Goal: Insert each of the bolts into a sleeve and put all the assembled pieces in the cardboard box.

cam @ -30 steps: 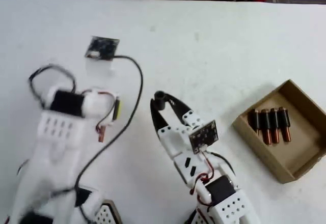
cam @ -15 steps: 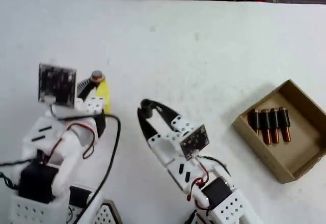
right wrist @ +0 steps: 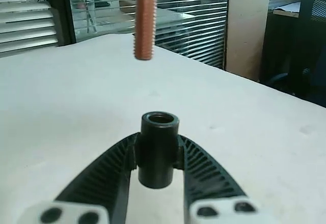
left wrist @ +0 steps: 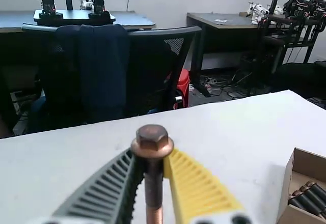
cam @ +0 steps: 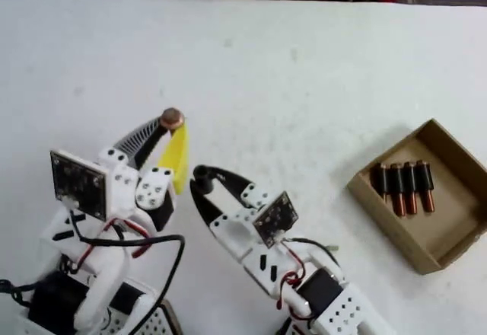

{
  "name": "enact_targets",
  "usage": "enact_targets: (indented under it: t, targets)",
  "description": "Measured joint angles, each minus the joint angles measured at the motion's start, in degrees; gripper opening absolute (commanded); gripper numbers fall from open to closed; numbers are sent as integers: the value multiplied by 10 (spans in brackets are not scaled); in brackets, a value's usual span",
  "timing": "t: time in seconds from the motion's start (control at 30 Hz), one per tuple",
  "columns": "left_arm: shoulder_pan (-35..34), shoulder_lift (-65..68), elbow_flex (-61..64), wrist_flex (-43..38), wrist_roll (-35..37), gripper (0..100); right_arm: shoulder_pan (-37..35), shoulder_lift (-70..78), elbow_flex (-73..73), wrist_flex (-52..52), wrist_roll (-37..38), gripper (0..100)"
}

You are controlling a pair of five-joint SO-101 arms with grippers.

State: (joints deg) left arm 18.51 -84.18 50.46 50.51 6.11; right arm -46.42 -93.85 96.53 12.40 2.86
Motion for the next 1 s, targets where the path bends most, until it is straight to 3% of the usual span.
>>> enact_targets:
  t: [0.17, 0.43, 0.77, 1.0]
  targets:
    - [4, -1, 43, -1, 1, 22, 1, 0, 0, 0, 0, 17]
    - [3, -1, 82, -97, 0, 22, 1, 0, 0, 0, 25, 17]
    - [64, -1, 82, -101, 2, 23, 1, 0, 0, 0, 33, 17]
    - [76, -1, 82, -96, 44, 23, 31, 0, 0, -18, 33, 17]
